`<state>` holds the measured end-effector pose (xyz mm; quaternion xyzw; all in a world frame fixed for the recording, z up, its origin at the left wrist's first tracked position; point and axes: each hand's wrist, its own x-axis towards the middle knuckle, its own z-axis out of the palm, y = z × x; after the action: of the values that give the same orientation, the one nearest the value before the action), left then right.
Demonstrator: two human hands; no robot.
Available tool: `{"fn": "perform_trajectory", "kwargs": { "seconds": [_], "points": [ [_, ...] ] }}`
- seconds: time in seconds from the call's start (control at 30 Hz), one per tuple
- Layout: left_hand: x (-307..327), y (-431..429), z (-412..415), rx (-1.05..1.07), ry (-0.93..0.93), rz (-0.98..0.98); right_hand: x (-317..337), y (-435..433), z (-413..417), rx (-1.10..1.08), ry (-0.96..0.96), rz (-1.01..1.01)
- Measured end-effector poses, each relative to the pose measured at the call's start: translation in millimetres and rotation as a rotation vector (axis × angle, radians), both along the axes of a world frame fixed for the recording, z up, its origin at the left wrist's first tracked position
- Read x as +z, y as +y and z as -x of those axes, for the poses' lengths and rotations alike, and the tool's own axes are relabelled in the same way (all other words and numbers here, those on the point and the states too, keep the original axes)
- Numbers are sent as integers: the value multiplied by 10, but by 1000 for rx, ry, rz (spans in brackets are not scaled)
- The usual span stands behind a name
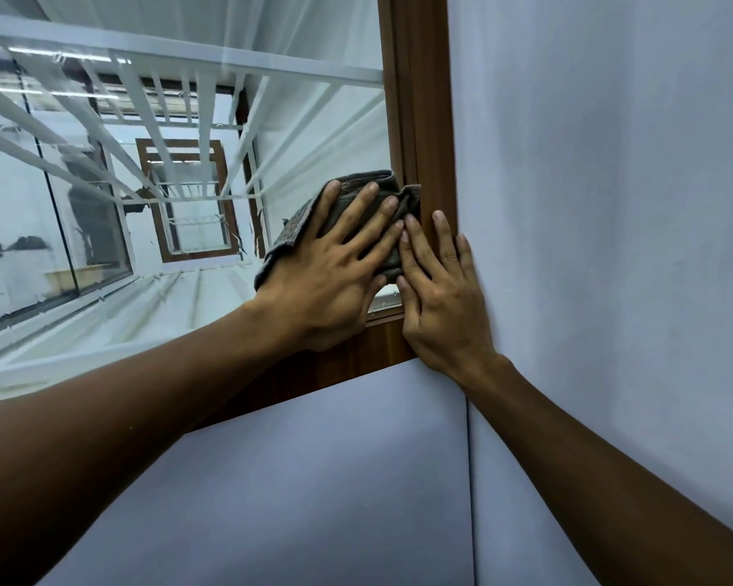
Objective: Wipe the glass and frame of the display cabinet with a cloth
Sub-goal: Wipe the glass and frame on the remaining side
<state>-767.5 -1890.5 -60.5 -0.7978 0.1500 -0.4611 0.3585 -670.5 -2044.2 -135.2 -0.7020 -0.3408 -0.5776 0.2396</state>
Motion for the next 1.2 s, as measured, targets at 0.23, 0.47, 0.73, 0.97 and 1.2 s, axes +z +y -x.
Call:
{"fn": "perform_trajectory", "kwargs": {
  "seconds": [0.23, 0.47, 0.73, 0.97, 1.2],
  "points": [
    [-76, 20, 18, -14, 102, -19, -203, -16, 57, 57, 50, -6],
    [-126, 46, 77, 4, 208, -45, -428, -43, 180, 105, 114, 23],
    [-61, 93, 143, 27, 275, -55, -478, 56, 273, 90, 186, 14],
    [-29, 190, 256, 64, 287, -64, -542, 281, 349, 118, 180, -79],
    [-33, 298, 348, 61, 296, -52, -565, 456, 457, 195, 170, -151]
  ]
}}
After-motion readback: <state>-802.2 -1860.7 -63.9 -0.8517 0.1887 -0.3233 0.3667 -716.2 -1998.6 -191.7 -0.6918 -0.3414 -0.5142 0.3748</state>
